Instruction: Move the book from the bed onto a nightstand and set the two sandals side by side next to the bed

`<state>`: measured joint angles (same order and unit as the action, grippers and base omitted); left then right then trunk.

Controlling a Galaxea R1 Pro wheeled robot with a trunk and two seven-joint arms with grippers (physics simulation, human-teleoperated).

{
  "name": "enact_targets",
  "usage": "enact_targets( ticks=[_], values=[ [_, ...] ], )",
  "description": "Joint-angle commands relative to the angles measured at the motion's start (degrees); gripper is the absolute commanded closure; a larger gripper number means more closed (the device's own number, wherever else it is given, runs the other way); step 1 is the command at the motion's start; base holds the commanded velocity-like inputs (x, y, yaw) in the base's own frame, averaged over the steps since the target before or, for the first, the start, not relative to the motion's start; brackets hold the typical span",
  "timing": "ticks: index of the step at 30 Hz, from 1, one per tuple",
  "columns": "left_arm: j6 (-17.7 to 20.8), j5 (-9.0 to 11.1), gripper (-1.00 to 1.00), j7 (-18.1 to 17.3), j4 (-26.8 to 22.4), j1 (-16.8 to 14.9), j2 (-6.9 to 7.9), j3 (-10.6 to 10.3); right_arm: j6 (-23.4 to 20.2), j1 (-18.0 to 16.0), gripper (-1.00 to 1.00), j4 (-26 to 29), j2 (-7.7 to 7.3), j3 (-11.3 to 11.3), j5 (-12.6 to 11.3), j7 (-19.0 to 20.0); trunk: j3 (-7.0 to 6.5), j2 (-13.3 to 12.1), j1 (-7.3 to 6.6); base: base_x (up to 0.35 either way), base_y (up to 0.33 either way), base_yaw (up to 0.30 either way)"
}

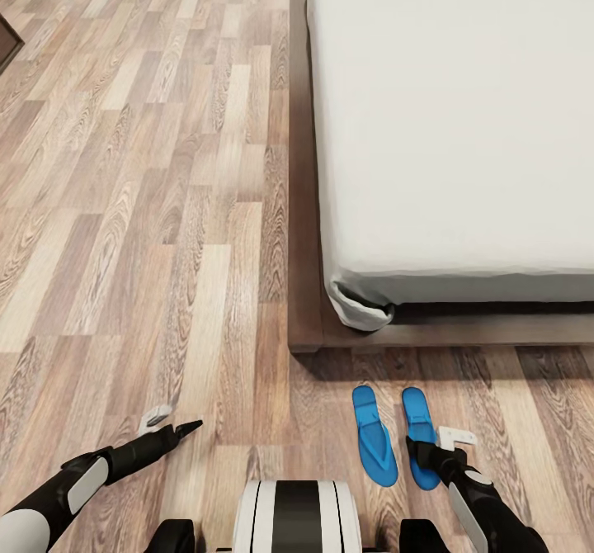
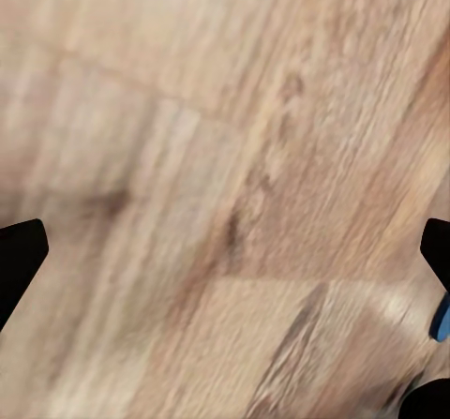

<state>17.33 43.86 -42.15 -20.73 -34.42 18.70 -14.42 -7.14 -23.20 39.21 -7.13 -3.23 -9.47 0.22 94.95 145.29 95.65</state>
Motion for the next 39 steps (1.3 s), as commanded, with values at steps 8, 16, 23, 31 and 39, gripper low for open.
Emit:
enact_targets(
  ticks=[8,16,23,31,39],
  values=[
    [0.6,0.57,-1.0,-0.04,-0.01,-0.03,0.04,-0.2,0.9,0.0,1.0,0.25,0.01,-0.11,-0.39,0.05,0.69,0.05,0.07,0.0,0.0,0.0],
    [0.6,0.57,-1.0,-0.04,-0.01,-0.03,0.05,-0.21,0.9,0.0,1.0,0.25,0.01,-0.11,-0.38,0.05,1.13,0.08,0.13,0.0,0.0,0.0],
    [0.6,0.58,-1.0,-0.04,-0.01,-0.03,0.09,-0.19,0.9,0.0,1.0,0.25,0.01,-0.11,-0.38,0.05,1.13,0.08,0.13,0.0,0.0,0.0],
    [0.6,0.58,-1.0,-0.04,-0.01,-0.03,0.08,-0.19,0.9,0.0,1.0,0.25,0.01,-0.11,-0.38,0.05,1.13,0.08,0.13,0.0,0.0,0.0],
    [0.6,0.6,-1.0,-0.07,-0.01,-0.03,0.11,-0.17,0.9,0.0,1.0,0.25,0.01,-0.11,-0.38,0.05,1.13,0.08,0.13,0.0,0.0,0.0]
  ],
)
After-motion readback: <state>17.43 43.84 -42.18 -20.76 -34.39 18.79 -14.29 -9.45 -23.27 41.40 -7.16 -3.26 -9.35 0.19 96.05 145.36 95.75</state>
